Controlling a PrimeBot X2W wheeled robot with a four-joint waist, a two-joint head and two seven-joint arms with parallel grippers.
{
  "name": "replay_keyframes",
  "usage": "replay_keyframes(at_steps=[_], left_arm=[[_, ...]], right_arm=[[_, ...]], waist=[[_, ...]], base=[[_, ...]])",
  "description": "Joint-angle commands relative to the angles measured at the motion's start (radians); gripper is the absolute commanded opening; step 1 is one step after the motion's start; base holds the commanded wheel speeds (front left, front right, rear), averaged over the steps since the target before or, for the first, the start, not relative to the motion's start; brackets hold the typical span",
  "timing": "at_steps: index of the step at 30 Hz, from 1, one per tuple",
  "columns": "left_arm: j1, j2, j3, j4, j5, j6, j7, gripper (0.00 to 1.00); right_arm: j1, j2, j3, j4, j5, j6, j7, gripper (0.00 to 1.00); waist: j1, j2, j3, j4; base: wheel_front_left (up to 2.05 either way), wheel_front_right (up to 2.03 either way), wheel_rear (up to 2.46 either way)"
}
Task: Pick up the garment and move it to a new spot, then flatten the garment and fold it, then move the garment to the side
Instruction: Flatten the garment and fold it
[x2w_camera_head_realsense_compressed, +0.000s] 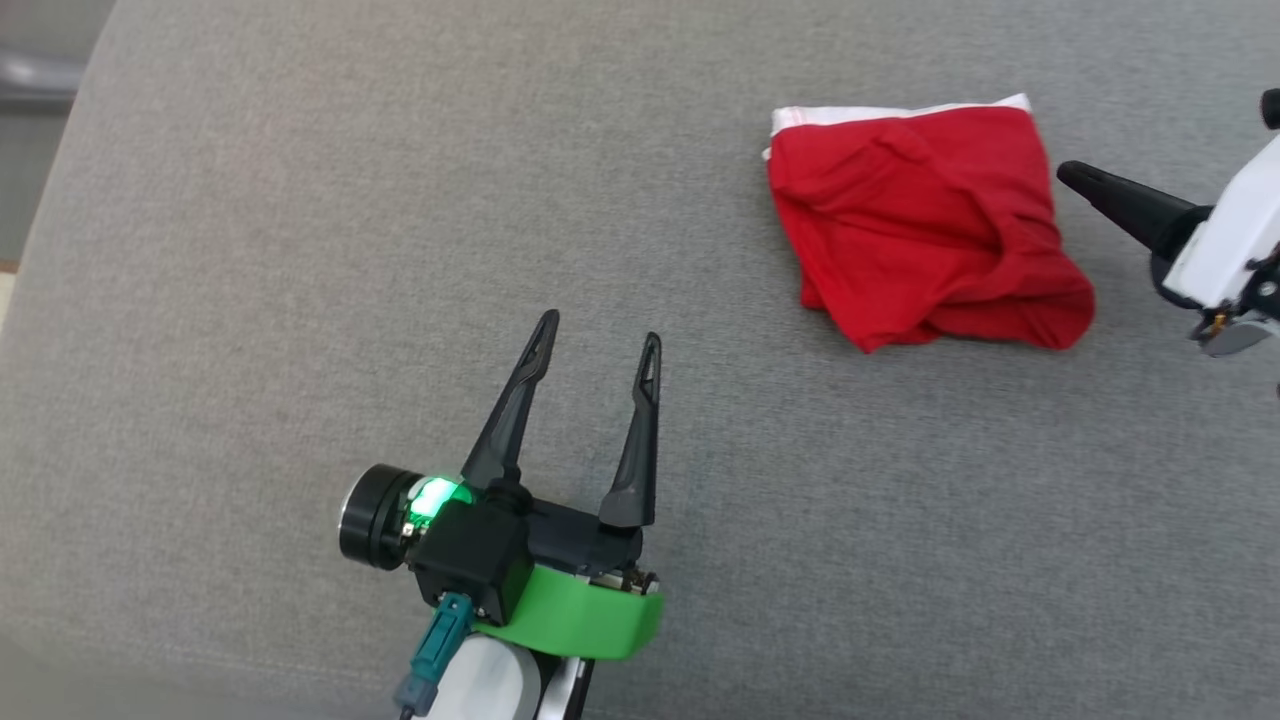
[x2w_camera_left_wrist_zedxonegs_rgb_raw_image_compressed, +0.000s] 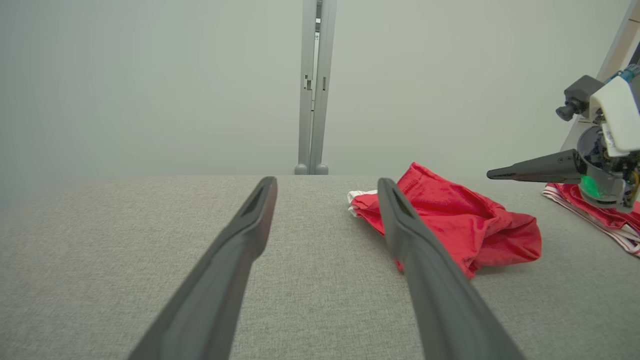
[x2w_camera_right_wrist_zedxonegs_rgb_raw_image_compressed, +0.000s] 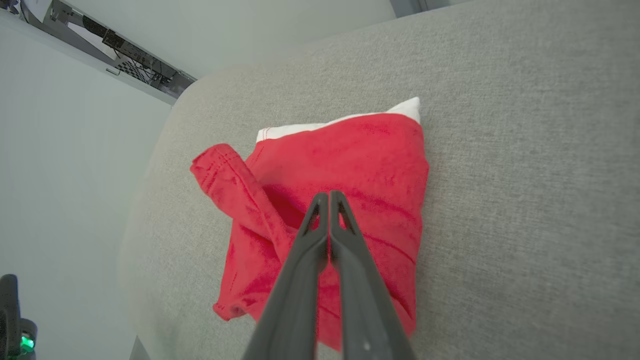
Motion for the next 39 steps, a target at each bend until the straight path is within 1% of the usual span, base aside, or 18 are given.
replay_keyframes(at_steps=[1,4,6,10,13,16,21,24,26,28,30,31,32,34,36,38,39], left_arm=[[-0.023,0.001,-0.007,-0.004,-0.014,0.006,-0.003,1.00],[-0.036,0.002,-0.024,-0.006,-0.021,0.016,-0.003,1.00],[-0.043,0.002,-0.029,-0.007,-0.025,0.022,-0.003,1.00],[-0.053,0.002,-0.035,-0.006,-0.033,0.031,-0.003,1.00],[-0.059,0.002,-0.038,0.000,-0.030,0.032,-0.003,1.00],[-0.064,0.002,-0.041,0.008,-0.030,0.026,-0.003,1.00],[-0.052,0.002,-0.022,0.008,-0.025,0.029,-0.003,1.00],[-0.041,0.002,-0.014,0.008,-0.025,0.023,-0.003,1.00],[-0.039,0.002,-0.015,0.007,-0.029,0.018,-0.003,1.00],[-0.038,0.002,-0.016,0.004,-0.034,0.018,-0.003,1.00],[-0.034,0.002,-0.017,0.004,-0.036,0.018,-0.003,1.00],[-0.031,0.002,-0.014,0.005,-0.037,0.018,-0.003,1.00],[-0.028,0.002,-0.011,0.008,-0.035,0.016,-0.003,1.00],[-0.023,0.002,-0.006,0.010,-0.028,0.016,-0.003,1.00],[-0.014,0.002,0.002,0.015,-0.022,0.013,-0.003,1.00],[-0.009,0.002,0.008,0.018,-0.016,0.010,-0.003,1.00],[-0.006,0.002,0.010,0.020,-0.012,0.008,-0.003,1.00]], right_arm=[[-0.009,-0.017,-0.012,0.009,0.052,0.000,0.051,0.00],[-0.025,-0.041,-0.037,0.024,0.162,0.000,0.160,0.00],[-0.021,-0.052,-0.043,0.031,0.210,0.000,0.217,0.00],[-0.003,-0.053,-0.049,0.018,0.284,0.000,0.290,0.00],[0.011,-0.053,-0.054,-0.012,0.325,0.000,0.318,0.00],[0.054,-0.059,-0.056,-0.072,0.355,0.000,0.333,0.00],[0.141,-0.112,-0.029,-0.231,0.344,0.000,0.362,0.00],[0.172,-0.130,-0.051,-0.346,0.322,0.000,0.309,0.00],[0.181,-0.137,-0.072,-0.413,0.272,0.000,0.251,0.00],[0.184,-0.134,-0.082,-0.466,0.175,0.000,0.173,0.00],[0.186,-0.128,-0.072,-0.489,0.046,0.000,0.095,0.00],[0.189,-0.120,-0.047,-0.493,-0.060,0.000,0.039,0.00],[0.193,-0.093,-0.001,-0.464,-0.206,0.000,-0.058,0.00],[0.194,-0.057,0.046,-0.401,-0.350,0.000,-0.176,0.00],[0.190,-0.008,0.099,-0.308,-0.478,0.000,-0.295,0.00],[0.193,0.045,0.140,-0.209,-0.556,0.000,-0.387,0.00],[0.192,0.072,0.166,-0.139,-0.612,0.000,-0.434,0.00]], waist=[[0.0000,0.0000,0.050,0.055],[0.0000,0.0000,0.069,0.075],[0.0000,0.0000,0.080,0.079],[0.0000,0.0000,0.091,0.080],[0.0000,0.0000,0.091,0.070],[0.0000,0.0000,0.075,0.065],[0.0000,0.0000,0.050,0.047],[0.0000,0.0000,0.036,0.037],[0.0000,0.0000,0.029,0.038],[0.0000,0.0000,0.022,0.041],[0.0000,0.0000,0.016,0.044],[0.0000,0.0000,0.011,0.046],[0.0000,0.0000,0.003,0.048],[0.0000,0.0000,-0.007,0.048],[0.0000,0.0000,-0.021,0.043],[0.0000,0.0000,-0.031,0.038],[0.0000,0.0000,-0.039,0.036]], base=[[0.00,0.00,0.00],[0.00,0.00,0.00],[0.00,0.00,0.00],[0.00,0.00,0.00],[0.00,0.00,0.00],[0.00,0.00,0.00],[0.00,0.00,0.00],[0.00,0.00,0.00],[0.00,0.00,0.00],[0.00,0.00,0.00],[0.00,0.00,0.00],[0.00,0.00,0.00],[0.00,0.00,0.00],[0.00,0.00,0.00],[0.00,0.00,0.00],[0.00,0.00,0.00],[0.00,0.00,0.00]])
